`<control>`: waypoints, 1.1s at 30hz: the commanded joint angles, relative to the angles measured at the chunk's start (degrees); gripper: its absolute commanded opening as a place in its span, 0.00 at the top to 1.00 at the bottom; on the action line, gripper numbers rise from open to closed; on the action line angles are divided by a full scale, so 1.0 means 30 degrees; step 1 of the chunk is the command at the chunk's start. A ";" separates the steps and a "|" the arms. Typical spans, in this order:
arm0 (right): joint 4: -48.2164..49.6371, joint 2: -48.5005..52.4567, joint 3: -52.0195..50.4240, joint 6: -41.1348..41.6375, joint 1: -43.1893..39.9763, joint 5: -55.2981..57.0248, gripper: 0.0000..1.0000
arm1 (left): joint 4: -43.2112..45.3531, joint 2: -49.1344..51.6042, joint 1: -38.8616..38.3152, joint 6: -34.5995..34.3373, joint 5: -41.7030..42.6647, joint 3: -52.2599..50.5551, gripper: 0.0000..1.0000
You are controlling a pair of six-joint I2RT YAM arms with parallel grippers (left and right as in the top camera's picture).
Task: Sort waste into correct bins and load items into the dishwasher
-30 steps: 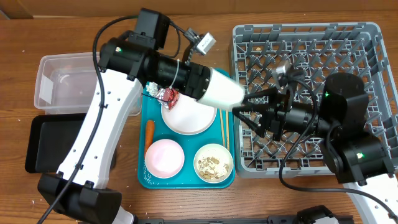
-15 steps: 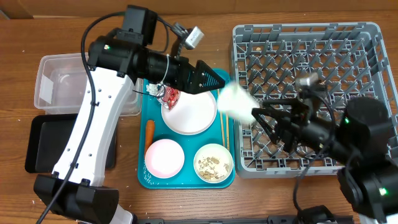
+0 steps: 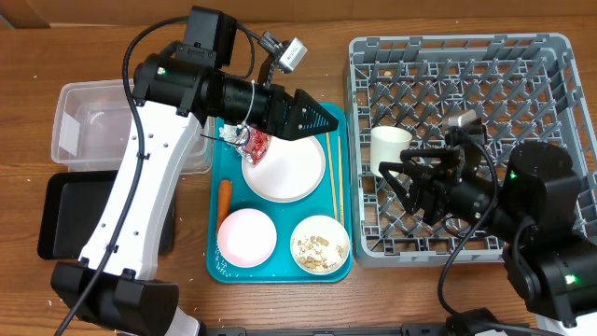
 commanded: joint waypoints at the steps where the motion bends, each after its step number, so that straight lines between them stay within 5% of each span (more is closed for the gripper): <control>1: -0.1122 -0.0138 0.0430 0.1705 -0.0044 0.4364 0.39 | -0.0007 -0.0080 -0.0576 -0.0007 -0.2463 0.0510 0.19; 7: -0.3410 -0.0138 0.0481 0.7759 -0.0401 1.1919 0.32 | 0.0444 0.0124 -0.3264 -0.1821 -1.3151 0.0503 0.14; 16: -0.4699 -0.0138 0.0488 0.8626 -0.2907 1.1912 0.23 | 0.3555 0.0801 -0.5858 -0.1851 -1.6422 0.0503 0.01; 18: -0.4473 -0.0131 0.0481 0.7752 -0.3643 1.0943 0.20 | 0.3468 0.1180 -0.5880 -0.2361 -1.6473 0.0495 0.02; 24: -0.1851 0.1486 0.0466 -0.0393 -0.4073 0.5020 0.20 | 0.3308 0.1865 -0.5858 -0.3730 -1.6320 0.0503 0.03; 33: -0.1479 0.8488 0.0466 -0.3424 -0.4051 0.1719 0.31 | 0.1348 0.0386 -0.5756 -0.3541 -1.6553 0.0510 0.03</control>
